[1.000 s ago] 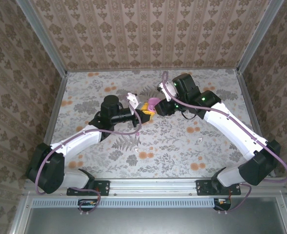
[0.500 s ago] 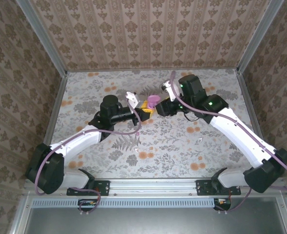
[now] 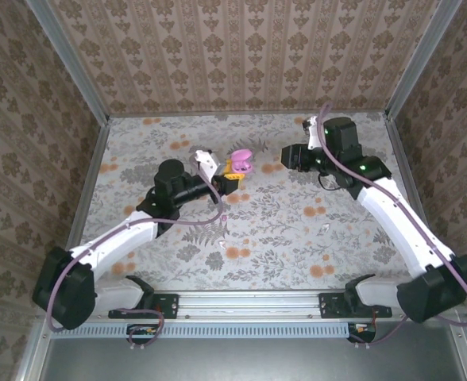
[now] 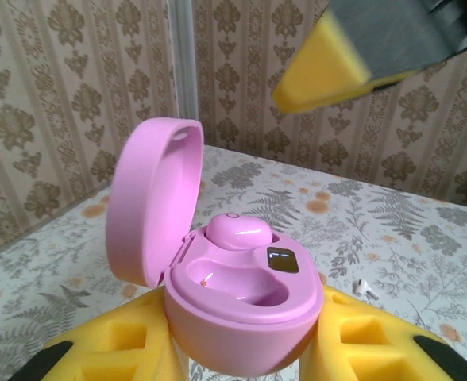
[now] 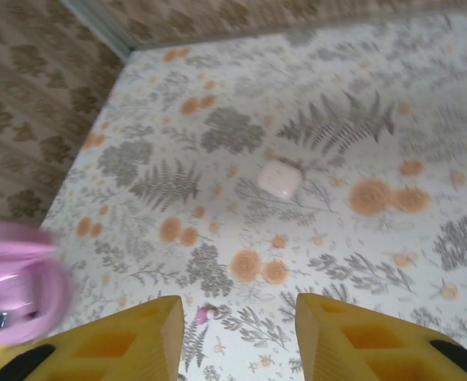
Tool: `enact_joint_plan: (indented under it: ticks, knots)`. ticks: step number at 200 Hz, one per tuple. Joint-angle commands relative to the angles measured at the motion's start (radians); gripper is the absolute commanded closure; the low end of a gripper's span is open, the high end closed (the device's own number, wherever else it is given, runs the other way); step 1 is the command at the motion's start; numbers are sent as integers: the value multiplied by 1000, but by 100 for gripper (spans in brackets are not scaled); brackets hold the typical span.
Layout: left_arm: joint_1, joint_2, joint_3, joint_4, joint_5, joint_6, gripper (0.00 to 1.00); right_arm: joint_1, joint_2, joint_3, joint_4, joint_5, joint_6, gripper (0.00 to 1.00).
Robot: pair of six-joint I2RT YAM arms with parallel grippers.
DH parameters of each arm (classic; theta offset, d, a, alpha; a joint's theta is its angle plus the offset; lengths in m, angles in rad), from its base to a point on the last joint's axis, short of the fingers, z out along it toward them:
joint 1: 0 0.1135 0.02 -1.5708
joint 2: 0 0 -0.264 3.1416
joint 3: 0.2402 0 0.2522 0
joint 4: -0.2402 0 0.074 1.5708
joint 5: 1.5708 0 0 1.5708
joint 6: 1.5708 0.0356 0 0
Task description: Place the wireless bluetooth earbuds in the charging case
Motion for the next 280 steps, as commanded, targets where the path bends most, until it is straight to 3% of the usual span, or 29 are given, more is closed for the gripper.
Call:
enact_joint_plan:
  ticks: [1, 32, 75, 153, 280]
  knots:
    - [4, -71, -24, 8, -52, 23, 67, -11, 123, -27, 2, -89, 107, 57]
    - [6, -156, -48, -38, -103, 50, 67, 10, 336, 43, -22, -222, 181, 60]
    - [9, -258, -59, -103, -146, 88, 67, 145, 568, 196, -118, -194, 110, 61]
    - [12, -332, -63, -141, -171, 100, 67, 268, 847, 440, -190, -249, 61, 62]
    - [12, -304, -50, -126, -162, 96, 67, 410, 1074, 732, -422, -50, -92, 62]
